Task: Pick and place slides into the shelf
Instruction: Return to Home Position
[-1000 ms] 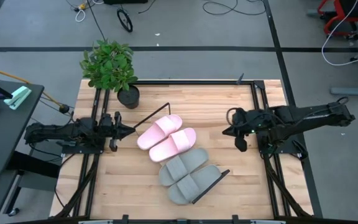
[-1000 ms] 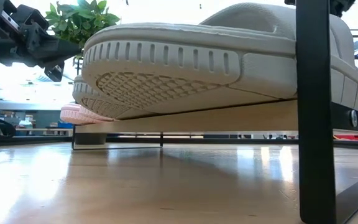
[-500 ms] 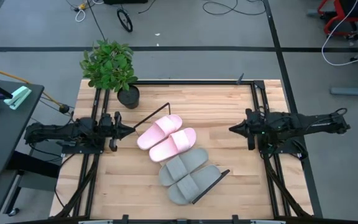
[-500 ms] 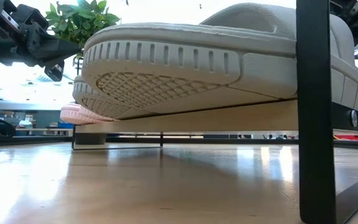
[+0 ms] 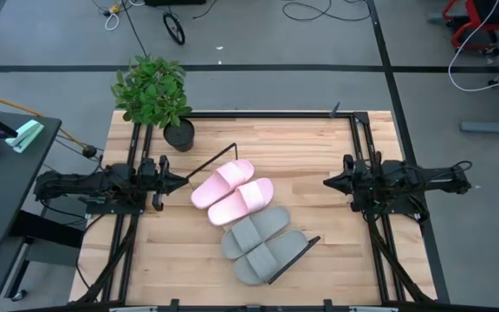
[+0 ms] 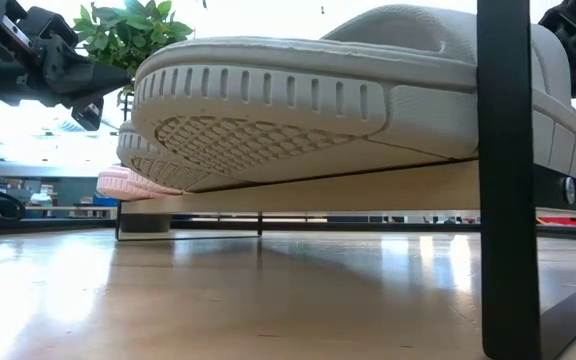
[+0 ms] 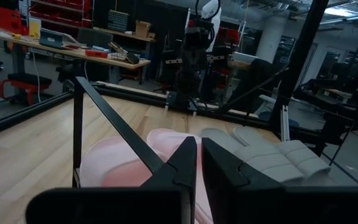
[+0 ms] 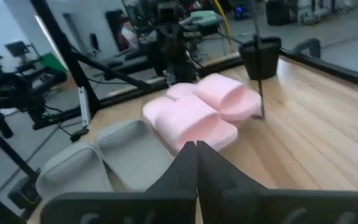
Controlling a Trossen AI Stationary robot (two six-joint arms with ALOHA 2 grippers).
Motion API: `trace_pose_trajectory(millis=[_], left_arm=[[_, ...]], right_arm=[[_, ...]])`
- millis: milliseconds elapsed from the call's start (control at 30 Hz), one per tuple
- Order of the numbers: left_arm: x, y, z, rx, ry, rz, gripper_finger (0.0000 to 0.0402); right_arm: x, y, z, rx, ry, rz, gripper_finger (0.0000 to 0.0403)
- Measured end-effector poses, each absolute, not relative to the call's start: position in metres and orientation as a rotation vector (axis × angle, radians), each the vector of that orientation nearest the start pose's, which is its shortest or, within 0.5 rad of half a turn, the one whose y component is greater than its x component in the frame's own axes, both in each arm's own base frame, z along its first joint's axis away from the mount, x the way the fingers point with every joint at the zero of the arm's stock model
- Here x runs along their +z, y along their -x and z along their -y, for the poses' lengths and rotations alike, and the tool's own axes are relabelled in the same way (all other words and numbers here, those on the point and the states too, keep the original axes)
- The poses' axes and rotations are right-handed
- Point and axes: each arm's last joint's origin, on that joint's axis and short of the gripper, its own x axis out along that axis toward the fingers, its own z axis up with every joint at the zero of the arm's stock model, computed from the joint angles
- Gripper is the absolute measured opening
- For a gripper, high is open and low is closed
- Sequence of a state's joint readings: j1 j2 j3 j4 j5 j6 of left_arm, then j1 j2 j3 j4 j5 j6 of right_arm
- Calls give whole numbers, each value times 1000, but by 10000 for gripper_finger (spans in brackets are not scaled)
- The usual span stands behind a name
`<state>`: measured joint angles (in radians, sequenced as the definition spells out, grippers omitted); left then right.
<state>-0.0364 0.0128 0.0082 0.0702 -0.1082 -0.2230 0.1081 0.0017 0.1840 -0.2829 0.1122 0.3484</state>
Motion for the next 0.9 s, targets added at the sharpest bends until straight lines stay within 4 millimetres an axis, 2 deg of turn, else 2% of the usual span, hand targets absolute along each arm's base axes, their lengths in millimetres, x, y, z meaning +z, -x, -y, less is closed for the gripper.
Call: trace_pose_trajectory(millis=[133, 333, 500, 700, 900], left_arm=[[172, -98, 0, 64, 227, 71, 21], [172, -98, 0, 64, 228, 70, 18], [172, -98, 0, 64, 228, 70, 27], [172, -98, 0, 64, 228, 70, 36], [172, -98, 0, 64, 227, 70, 30]], right_arm=[[199, -87, -7, 31, -336, 14, 0], [185, -94, -9, 83, -355, 122, 0], [180, -96, -10, 110, -364, 128, 0], [173, -96, -11, 153, -314, 53, 0], [169, -97, -12, 179, -253, 11, 0]])
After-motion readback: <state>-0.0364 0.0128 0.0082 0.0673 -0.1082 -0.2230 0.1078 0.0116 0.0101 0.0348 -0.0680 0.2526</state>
